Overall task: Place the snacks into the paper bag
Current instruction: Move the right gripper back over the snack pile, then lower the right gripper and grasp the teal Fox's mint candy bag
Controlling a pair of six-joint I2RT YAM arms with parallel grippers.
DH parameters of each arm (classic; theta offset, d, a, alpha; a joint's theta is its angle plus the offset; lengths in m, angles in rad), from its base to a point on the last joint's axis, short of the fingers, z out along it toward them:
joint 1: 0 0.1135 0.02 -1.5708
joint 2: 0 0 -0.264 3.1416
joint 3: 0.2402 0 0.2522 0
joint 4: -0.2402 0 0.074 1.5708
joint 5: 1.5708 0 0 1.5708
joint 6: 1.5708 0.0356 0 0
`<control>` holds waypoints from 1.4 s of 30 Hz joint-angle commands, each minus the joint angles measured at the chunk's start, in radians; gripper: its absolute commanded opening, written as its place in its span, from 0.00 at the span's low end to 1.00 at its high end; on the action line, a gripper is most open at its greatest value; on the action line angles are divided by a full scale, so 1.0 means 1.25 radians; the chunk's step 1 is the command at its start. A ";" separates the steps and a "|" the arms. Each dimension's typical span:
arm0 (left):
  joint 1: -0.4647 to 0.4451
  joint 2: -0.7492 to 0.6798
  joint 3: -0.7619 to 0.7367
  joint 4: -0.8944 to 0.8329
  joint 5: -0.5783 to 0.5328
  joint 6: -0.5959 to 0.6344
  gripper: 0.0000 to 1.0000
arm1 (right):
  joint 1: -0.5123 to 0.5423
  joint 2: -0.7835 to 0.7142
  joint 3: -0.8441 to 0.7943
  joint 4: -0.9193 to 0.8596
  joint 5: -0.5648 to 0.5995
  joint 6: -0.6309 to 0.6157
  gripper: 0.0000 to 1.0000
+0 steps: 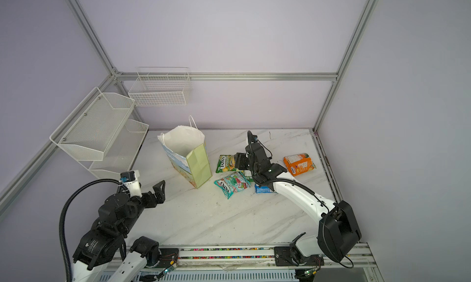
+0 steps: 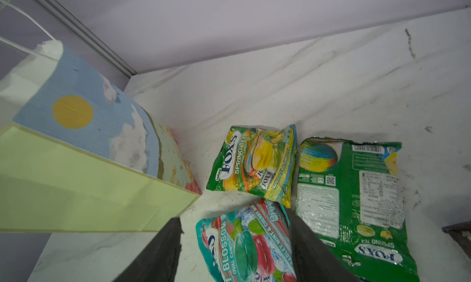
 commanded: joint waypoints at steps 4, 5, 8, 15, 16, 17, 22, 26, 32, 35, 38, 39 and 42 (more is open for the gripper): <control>-0.004 0.007 -0.009 0.016 0.008 -0.005 1.00 | -0.037 -0.049 -0.093 0.061 -0.083 0.069 0.69; -0.004 0.007 -0.009 0.017 0.008 -0.005 1.00 | -0.043 -0.052 -0.106 0.065 -0.092 0.073 0.69; -0.005 0.009 -0.009 0.017 0.008 -0.005 1.00 | -0.060 -0.059 -0.143 0.076 -0.119 0.085 0.69; -0.005 0.007 -0.008 0.017 0.008 -0.006 1.00 | -0.098 -0.060 -0.227 0.127 -0.194 0.123 0.69; -0.006 0.007 -0.009 0.017 0.007 -0.007 1.00 | -0.106 -0.058 -0.238 0.135 -0.207 0.129 0.69; -0.005 0.007 -0.010 0.018 0.007 -0.006 1.00 | -0.112 -0.054 -0.247 0.144 -0.219 0.134 0.69; -0.004 0.009 -0.009 0.016 0.007 -0.006 1.00 | -0.133 -0.030 -0.287 0.187 -0.268 0.159 0.68; -0.005 0.007 -0.009 0.018 0.007 -0.006 1.00 | -0.141 -0.015 -0.306 0.201 -0.283 0.167 0.67; -0.005 0.009 -0.009 0.016 0.008 -0.006 1.00 | -0.154 0.022 -0.332 0.235 -0.308 0.176 0.67; -0.005 0.009 -0.010 0.017 0.008 -0.006 1.00 | -0.160 0.036 -0.344 0.253 -0.321 0.180 0.67; -0.005 0.010 -0.009 0.017 0.008 -0.007 1.00 | -0.164 0.051 -0.353 0.272 -0.333 0.185 0.67; -0.005 0.010 -0.009 0.017 0.008 -0.007 1.00 | -0.164 0.057 -0.357 0.280 -0.338 0.188 0.67; -0.005 0.010 -0.010 0.016 0.008 -0.007 1.00 | -0.165 0.070 -0.366 0.302 -0.346 0.198 0.66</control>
